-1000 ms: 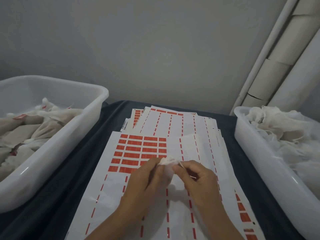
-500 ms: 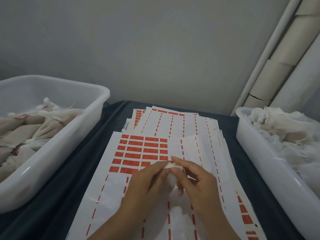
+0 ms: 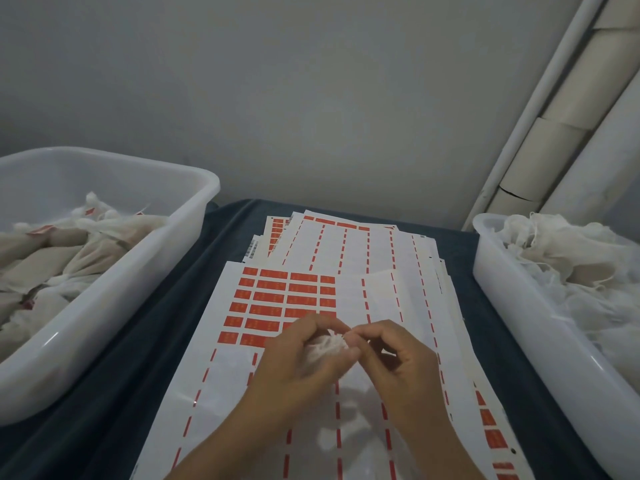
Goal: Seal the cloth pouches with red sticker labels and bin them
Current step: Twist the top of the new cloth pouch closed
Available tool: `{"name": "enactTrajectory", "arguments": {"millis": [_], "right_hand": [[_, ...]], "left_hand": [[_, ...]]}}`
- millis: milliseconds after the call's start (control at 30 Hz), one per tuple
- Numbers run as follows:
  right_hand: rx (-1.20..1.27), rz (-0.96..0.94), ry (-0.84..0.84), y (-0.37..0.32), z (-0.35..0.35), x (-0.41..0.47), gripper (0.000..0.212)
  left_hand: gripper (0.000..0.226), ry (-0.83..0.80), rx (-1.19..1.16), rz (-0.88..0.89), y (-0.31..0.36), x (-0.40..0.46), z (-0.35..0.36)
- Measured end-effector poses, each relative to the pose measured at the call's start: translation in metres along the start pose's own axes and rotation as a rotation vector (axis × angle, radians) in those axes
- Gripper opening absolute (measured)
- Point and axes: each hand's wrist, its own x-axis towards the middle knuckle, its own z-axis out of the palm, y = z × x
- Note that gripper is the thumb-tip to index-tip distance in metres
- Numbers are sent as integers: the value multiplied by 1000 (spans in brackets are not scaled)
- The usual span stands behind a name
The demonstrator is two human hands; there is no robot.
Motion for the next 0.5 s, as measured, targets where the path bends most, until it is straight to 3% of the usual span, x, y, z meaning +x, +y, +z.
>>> {"name": "enactTrajectory", "arguments": {"millis": [300, 500], "right_hand": [[144, 103, 87, -5, -8, 1, 10], [209, 170, 63, -11, -4, 0, 15]], "left_hand": [[4, 111, 229, 187, -4, 3, -5], [8, 191, 228, 148, -3, 0, -6]]}}
